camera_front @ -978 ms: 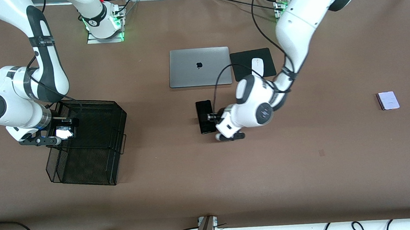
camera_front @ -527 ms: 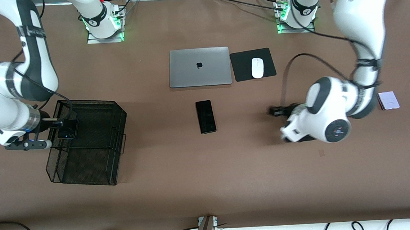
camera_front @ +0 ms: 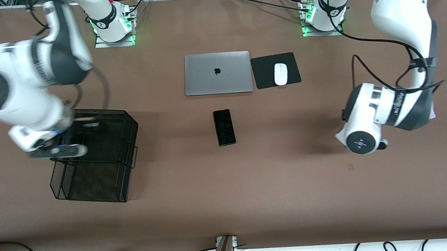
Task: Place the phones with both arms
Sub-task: 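Release the flip phone into the basket while the left gripper releases the tall phone, then grasp the tall phone with the right gripper while the left gripper grasps the white phone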
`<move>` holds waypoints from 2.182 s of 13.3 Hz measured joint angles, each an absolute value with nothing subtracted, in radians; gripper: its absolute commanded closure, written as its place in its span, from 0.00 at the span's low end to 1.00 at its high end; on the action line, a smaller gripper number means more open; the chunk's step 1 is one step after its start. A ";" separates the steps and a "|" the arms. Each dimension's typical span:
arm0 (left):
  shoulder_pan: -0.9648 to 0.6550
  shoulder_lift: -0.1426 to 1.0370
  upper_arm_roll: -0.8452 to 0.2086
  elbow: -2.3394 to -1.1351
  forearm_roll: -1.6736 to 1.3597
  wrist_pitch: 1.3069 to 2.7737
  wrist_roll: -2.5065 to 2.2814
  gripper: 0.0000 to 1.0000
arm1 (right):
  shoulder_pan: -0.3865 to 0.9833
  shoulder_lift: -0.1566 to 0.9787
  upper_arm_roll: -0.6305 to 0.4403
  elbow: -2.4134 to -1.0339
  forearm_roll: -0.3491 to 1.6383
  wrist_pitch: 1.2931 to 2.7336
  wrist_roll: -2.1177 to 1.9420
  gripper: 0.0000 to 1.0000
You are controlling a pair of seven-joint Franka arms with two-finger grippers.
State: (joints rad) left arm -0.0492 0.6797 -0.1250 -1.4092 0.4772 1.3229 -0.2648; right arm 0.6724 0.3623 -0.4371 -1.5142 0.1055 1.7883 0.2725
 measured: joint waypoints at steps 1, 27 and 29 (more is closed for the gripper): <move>-0.016 0.680 -0.119 -1.427 0.478 1.315 -0.265 0.00 | 0.740 0.375 -0.434 -1.511 0.106 1.801 0.352 0.00; 0.783 0.671 -0.226 -1.808 0.270 2.257 0.401 0.53 | 0.986 0.936 -0.260 -1.367 0.203 2.390 0.600 0.96; 0.782 0.669 -0.231 -1.804 0.269 2.256 0.401 0.59 | 0.986 0.936 -0.260 -1.366 0.203 2.390 0.600 1.00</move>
State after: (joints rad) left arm 0.7822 0.6693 -0.2312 -1.8035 0.2694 2.2562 0.4007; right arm 0.9861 0.9362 -0.2603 -1.3664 0.2030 2.3902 0.6001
